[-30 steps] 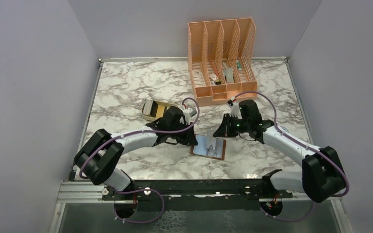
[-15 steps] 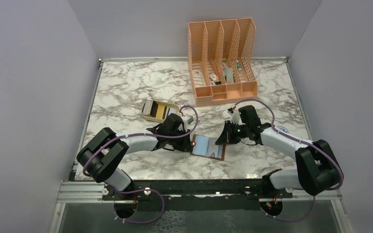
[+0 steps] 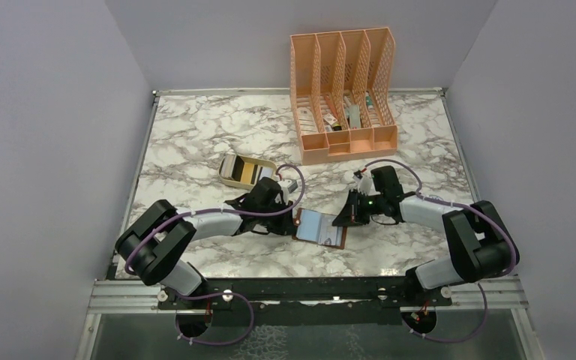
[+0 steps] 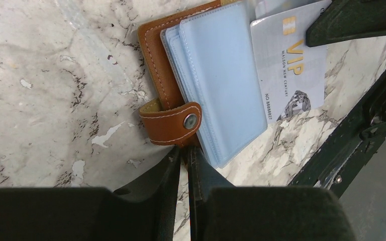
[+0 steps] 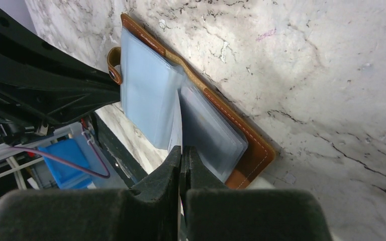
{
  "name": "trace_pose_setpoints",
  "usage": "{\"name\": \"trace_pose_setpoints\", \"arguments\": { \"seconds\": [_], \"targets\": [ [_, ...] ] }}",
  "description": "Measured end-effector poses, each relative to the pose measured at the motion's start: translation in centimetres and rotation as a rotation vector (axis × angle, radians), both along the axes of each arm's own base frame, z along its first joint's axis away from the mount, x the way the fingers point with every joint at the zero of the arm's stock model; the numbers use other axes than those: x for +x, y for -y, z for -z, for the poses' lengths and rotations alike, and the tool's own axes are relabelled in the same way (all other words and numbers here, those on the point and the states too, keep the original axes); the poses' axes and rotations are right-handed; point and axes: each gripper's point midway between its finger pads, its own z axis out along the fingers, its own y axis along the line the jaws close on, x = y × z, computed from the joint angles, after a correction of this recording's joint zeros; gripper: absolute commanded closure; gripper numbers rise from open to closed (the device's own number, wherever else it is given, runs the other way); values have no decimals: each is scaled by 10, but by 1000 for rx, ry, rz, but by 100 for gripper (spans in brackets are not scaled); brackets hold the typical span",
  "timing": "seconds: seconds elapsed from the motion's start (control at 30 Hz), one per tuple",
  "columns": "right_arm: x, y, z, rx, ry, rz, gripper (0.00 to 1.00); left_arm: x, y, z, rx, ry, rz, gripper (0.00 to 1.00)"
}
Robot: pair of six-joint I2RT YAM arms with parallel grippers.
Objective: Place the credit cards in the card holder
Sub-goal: Insert the credit card into the card holder.
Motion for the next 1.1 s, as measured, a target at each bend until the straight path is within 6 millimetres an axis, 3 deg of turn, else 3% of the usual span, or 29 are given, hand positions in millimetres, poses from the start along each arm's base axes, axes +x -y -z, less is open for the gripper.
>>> {"name": "trace_pose_setpoints", "arguments": {
  "seconds": [0.43,0.63,0.93,1.1],
  "targets": [
    [1,-5,-2,54,-12,-21,99,-1,1,-1,5,7,-6,83],
    [2,-7,-2,67,-7,-28,99,-3,1,-5,3,1,-22,68],
    [3,-11,-5,98,-10,-34,99,3,3,-43,-66,69,-68,61],
    [4,-13,-9,116,-8,-36,99,5,2,-45,-66,79,-81,61]
  ]
}}
